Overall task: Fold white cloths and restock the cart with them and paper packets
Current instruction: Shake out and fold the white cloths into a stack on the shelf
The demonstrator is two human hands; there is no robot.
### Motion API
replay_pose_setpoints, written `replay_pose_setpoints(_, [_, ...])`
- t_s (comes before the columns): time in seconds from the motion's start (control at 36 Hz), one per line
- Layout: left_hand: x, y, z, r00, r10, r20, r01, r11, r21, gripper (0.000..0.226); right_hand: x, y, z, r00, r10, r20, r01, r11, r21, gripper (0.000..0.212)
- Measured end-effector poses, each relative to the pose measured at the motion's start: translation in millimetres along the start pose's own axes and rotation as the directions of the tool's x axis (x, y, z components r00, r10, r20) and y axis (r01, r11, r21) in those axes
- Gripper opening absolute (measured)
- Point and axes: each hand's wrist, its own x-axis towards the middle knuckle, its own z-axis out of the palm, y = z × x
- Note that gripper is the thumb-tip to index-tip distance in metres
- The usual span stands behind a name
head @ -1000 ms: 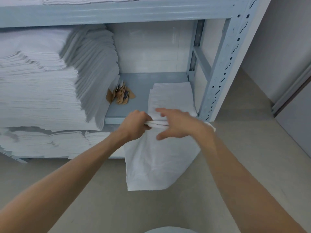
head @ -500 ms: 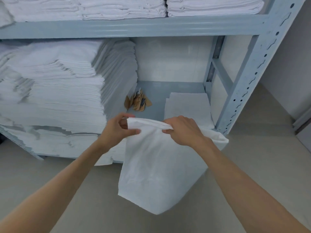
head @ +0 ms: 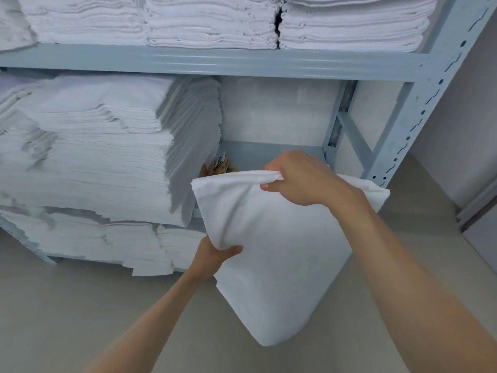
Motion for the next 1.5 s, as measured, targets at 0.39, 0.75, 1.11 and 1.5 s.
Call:
replay_pose_setpoints(0.39, [11,12,32,0.992,-0.044,0.121,0.043,0.999,0.004,0.035,-6,29,-35,0.998,0.059,0.005,-0.059,0.998,-0.013,0.019])
replay_pose_setpoints(0.75, [12,41,50,0.917,-0.115,0.382,0.079,0.991,0.108,0.027,3,100,-32,0.930,0.322,-0.176,-0.345,0.930,-0.128,0.029])
replay_pose_setpoints(1.11, [14,96,65,0.877,-0.087,0.472,0.093,0.996,0.012,0.030,-28,144,102,0.542,0.776,-0.322,-0.647,0.630,0.429,0.068])
replay_pose_setpoints(1.5, [33,82,29,0.880,-0.299,0.368,0.383,0.906,-0.179,0.036,-149,126,257,0.545,0.281,0.790,-0.626,-0.490,0.606,0.090])
